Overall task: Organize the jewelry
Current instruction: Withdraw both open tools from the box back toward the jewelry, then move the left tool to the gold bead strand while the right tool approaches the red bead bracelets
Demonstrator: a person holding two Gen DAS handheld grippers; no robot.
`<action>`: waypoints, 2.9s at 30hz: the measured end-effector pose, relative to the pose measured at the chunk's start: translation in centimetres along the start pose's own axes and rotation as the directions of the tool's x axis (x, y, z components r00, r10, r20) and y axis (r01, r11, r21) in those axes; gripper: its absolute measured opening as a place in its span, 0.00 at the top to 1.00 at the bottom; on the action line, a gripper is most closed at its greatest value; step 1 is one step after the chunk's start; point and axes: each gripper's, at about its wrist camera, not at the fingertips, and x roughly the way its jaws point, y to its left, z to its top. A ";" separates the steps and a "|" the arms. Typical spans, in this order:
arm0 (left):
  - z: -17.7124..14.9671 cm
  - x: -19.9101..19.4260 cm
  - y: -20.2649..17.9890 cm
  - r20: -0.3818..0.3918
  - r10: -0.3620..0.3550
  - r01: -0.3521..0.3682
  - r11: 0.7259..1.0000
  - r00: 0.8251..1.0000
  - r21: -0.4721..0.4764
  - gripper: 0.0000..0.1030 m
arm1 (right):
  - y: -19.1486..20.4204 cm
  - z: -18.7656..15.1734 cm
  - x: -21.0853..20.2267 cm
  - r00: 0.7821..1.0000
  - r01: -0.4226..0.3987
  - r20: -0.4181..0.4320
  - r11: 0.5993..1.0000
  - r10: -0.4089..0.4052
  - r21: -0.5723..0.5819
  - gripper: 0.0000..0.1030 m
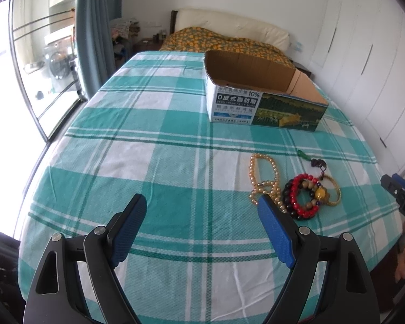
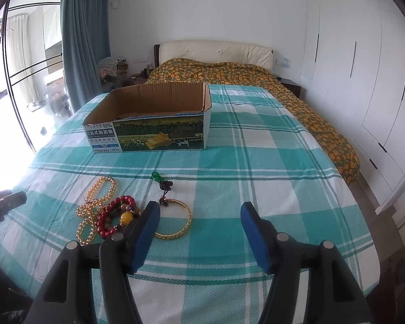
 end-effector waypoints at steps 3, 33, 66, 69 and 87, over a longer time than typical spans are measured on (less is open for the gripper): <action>-0.1 0.0 0.1 -0.002 0.003 -0.003 1.000 1.000 -0.005 0.17 | -0.3 -0.4 -0.3 1.000 -0.002 0.004 1.000 0.002 0.010 0.38; -1.7 1.9 -2.2 -0.077 -0.035 0.041 0.997 0.996 0.068 0.17 | -1.3 -3.3 0.6 0.994 -0.074 -0.073 0.996 0.078 0.056 0.38; -0.3 9.9 -6.9 -0.143 -0.072 0.089 0.989 0.987 0.116 0.26 | -0.4 -5.0 1.2 0.978 -0.170 -0.113 0.983 0.176 0.063 0.38; -0.5 10.0 -7.4 -0.144 -0.083 0.101 0.987 0.986 0.126 0.35 | -0.6 -5.0 1.3 0.978 -0.167 -0.116 0.983 0.175 0.072 0.38; -0.1 7.5 -4.3 -0.175 -0.237 0.248 0.968 0.956 0.041 0.95 | -0.9 -5.2 0.8 0.980 -0.165 -0.102 0.983 0.173 0.080 0.38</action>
